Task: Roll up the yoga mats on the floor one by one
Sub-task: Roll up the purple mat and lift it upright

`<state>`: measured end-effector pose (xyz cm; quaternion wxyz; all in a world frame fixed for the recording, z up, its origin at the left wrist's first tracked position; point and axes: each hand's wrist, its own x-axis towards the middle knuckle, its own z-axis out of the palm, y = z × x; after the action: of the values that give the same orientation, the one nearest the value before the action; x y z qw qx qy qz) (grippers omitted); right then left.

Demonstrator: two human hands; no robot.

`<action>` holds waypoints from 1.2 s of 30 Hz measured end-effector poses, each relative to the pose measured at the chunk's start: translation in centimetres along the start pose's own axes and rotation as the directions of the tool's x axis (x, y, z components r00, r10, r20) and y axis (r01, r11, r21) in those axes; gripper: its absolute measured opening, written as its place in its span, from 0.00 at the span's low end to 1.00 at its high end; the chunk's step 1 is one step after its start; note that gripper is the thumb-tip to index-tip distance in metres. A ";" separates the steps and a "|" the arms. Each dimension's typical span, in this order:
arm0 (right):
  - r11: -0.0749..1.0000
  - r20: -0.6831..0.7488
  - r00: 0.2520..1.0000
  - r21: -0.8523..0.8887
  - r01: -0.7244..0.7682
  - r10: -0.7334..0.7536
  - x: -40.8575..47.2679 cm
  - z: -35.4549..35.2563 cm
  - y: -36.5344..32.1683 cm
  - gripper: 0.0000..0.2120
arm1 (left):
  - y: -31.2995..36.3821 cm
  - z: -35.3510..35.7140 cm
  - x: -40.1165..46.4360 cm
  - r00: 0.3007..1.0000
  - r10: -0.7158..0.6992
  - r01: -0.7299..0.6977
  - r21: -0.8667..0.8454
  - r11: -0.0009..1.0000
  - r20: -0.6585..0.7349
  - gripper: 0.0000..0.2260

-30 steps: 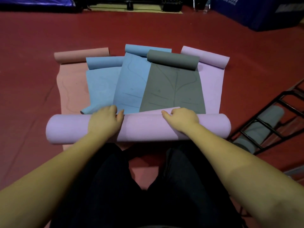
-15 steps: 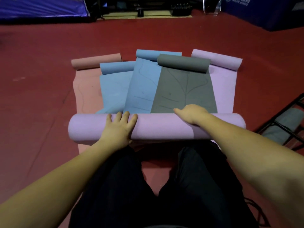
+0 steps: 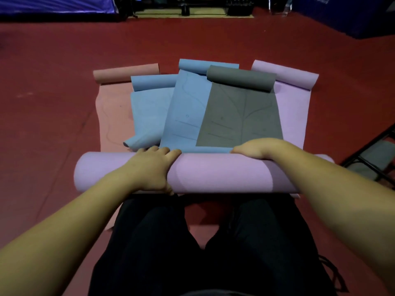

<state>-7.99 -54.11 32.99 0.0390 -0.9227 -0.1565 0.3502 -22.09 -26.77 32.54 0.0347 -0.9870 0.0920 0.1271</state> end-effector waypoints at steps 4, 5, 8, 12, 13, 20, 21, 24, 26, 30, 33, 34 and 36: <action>1.000 -0.212 0.977 -0.013 -0.008 0.005 1.5 0.5 0.2 0.25 | -0.9 0.0 1.7 0.995 -0.024 0.038 -0.145 0.989 0.096 0.39; 1.000 -0.301 0.954 -0.006 -0.001 -0.001 1.8 0.5 0.4 0.25 | -1.2 -0.2 2.2 0.991 -0.049 0.074 -0.208 0.975 0.122 0.37; 0.999 -0.517 0.856 0.023 0.043 -0.025 1.4 1.1 0.5 0.25 | -1.4 -0.8 3.3 0.977 -0.109 0.171 -0.372 0.912 0.183 0.37; 0.996 -0.589 0.805 -0.075 0.042 -0.078 0.1 3.7 0.5 0.26 | -1.2 -1.3 5.1 0.954 -0.160 0.258 -0.421 0.870 0.254 0.31; 0.994 -0.595 0.800 -0.106 0.025 -0.083 -0.1 4.5 0.5 0.27 | -1.3 -1.5 5.6 0.948 -0.163 0.271 -0.428 0.862 0.272 0.32; 0.987 -0.652 0.757 -0.144 -0.065 -0.045 0.8 5.4 0.5 0.30 | -1.1 -1.0 8.9 0.924 -0.222 0.344 -0.422 0.838 0.312 0.35; 0.989 -0.640 0.767 -0.130 -0.063 -0.035 0.9 5.1 0.4 0.30 | -1.1 -0.8 9.0 0.930 -0.247 0.338 -0.372 0.865 0.273 0.35; 0.992 -0.611 0.791 -0.116 -0.047 -0.033 1.4 4.6 0.3 0.31 | -1.2 0.4 8.5 0.956 -0.285 0.256 -0.274 0.927 -0.071 0.30; 0.994 -0.589 0.808 -0.105 -0.041 -0.029 1.8 4.3 0.1 0.32 | -1.0 1.8 7.4 0.912 -0.272 0.177 -0.303 0.936 -0.307 0.27; 0.997 -0.507 0.862 -0.073 -0.041 -0.002 2.3 3.5 -0.2 0.34 | -0.4 5.3 4.3 0.871 -0.064 0.023 -0.090 0.996 -0.486 0.39; 0.997 -0.482 0.876 -0.071 -0.039 0.000 2.3 3.1 -0.2 0.35 | -0.3 6.9 3.1 0.921 0.054 0.014 0.171 0.985 -0.385 0.47; 0.997 -0.480 0.877 -0.071 -0.039 0.001 2.3 3.1 -0.2 0.35 | -0.1 7.1 3.2 0.938 0.036 0.033 0.193 0.981 -0.345 0.50; 0.997 -0.480 0.877 -0.071 -0.042 0.003 2.2 3.0 -0.3 0.35 | 0.4 6.8 3.4 0.954 -0.022 0.081 0.188 0.979 -0.298 0.54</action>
<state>-8.49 -53.26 29.40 0.0359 -0.9832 -0.1449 0.1050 -20.61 -27.11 25.11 0.1217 -0.9886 0.0824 -0.0318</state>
